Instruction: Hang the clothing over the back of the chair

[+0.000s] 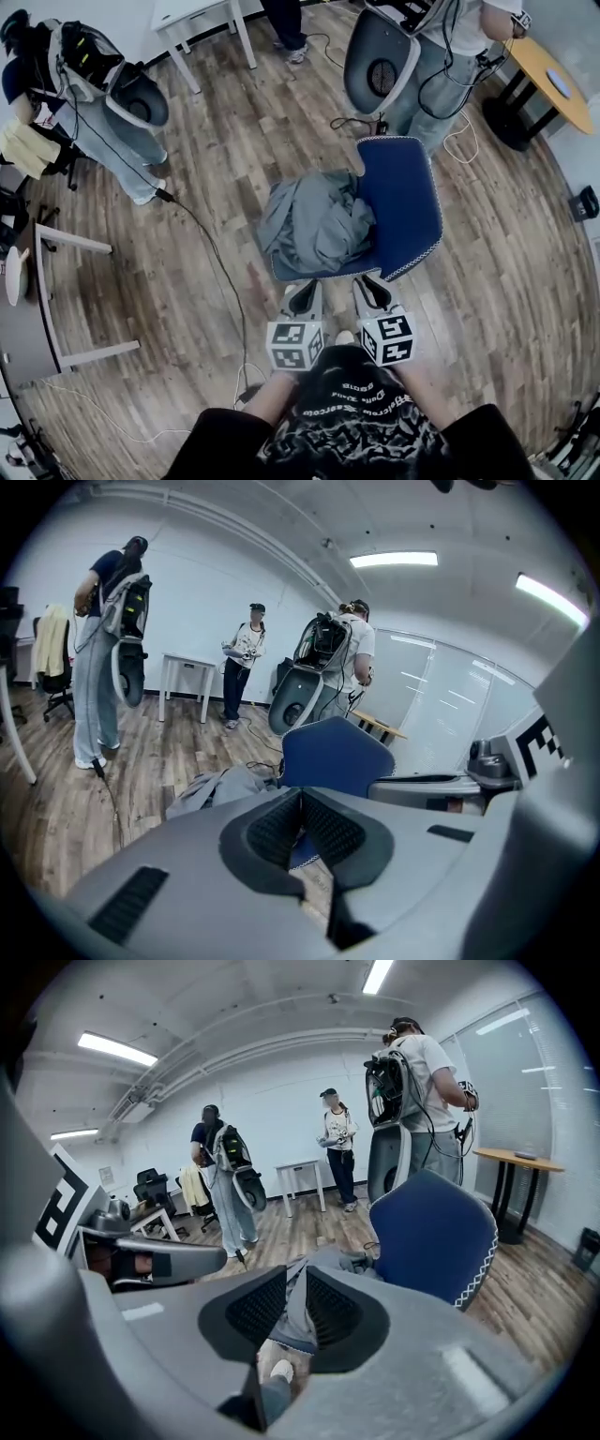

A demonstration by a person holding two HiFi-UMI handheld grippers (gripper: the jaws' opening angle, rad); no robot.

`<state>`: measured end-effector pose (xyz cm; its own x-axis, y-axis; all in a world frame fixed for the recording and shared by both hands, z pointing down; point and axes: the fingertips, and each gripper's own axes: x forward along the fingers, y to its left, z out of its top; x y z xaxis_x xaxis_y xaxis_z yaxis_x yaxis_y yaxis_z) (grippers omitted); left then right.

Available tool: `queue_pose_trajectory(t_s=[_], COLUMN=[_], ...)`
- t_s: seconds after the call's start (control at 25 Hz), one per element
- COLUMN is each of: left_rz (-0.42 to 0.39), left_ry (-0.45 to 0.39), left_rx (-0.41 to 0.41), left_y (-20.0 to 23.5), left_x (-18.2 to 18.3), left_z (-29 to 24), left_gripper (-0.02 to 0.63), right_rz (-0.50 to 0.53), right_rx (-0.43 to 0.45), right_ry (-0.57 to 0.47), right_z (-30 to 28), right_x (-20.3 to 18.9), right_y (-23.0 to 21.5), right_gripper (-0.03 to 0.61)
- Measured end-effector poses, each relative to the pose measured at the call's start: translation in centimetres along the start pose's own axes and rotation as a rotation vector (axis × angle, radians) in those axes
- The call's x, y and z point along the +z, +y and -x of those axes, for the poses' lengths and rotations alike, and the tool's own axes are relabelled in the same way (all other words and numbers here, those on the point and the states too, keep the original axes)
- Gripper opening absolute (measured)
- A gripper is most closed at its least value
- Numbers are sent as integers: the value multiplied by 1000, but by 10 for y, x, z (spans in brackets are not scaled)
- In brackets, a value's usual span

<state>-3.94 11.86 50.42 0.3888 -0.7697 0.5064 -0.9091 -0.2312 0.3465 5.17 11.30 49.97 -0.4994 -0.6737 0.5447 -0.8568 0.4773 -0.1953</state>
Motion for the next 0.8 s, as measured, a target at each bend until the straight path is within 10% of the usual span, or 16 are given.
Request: queue_pose_trajectory(t_s=[0.8], left_rz=[-107], left_ry=[234], left_rx=[-203], left_y=[96], left_x=[46], left_z=[-84], left_gripper=[11], right_rz=[-235], right_rx=[-246], right_ry=[87], right_z=[-95], right_x=[22], right_y=[-26], right_gripper=[201])
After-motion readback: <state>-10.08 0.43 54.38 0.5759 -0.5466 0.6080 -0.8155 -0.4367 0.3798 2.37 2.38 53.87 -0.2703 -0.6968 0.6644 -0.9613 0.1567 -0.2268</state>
